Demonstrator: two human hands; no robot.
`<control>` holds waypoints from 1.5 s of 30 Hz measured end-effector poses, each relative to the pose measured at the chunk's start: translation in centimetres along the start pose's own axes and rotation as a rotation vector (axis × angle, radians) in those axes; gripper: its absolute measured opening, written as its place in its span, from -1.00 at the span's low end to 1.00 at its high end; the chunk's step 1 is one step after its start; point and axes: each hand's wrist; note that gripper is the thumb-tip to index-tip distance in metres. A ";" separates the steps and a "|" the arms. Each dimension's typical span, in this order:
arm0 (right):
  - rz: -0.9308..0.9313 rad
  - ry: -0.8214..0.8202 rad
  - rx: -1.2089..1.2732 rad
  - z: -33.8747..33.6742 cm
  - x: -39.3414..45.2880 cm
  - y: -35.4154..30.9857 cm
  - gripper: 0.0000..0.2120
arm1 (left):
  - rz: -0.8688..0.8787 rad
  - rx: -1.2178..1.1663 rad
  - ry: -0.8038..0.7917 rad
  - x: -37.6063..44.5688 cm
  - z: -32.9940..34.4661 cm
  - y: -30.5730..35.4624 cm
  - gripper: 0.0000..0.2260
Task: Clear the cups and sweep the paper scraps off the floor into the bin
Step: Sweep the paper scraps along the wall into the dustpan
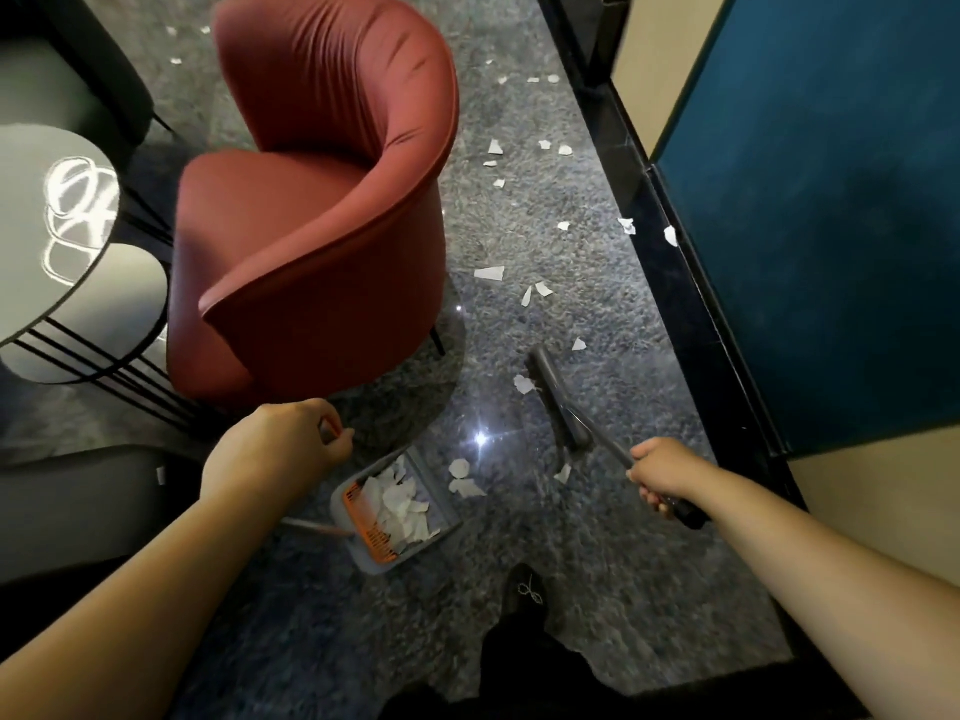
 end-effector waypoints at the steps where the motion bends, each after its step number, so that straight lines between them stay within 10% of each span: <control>1: -0.001 0.001 -0.013 -0.1 0.5 -0.6 -0.54 | -0.005 0.010 -0.003 0.1 0.1 0.2 -0.82; 20: -0.131 -0.170 -0.509 5.5 0.6 -4.8 -0.74 | -0.015 0.038 0.023 -1.0 1.2 -2.6 -0.79; 45: -0.012 -0.302 0.118 17.0 -15.8 0.9 -0.57 | 0.037 -0.172 0.054 -4.2 0.9 -7.1 -0.80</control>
Point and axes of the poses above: each hand's wrist, its own x-axis towards the middle knuckle, its own z-axis out of the palm, y = z × x, and after that the axes turned 3 degrees about y, right-handed
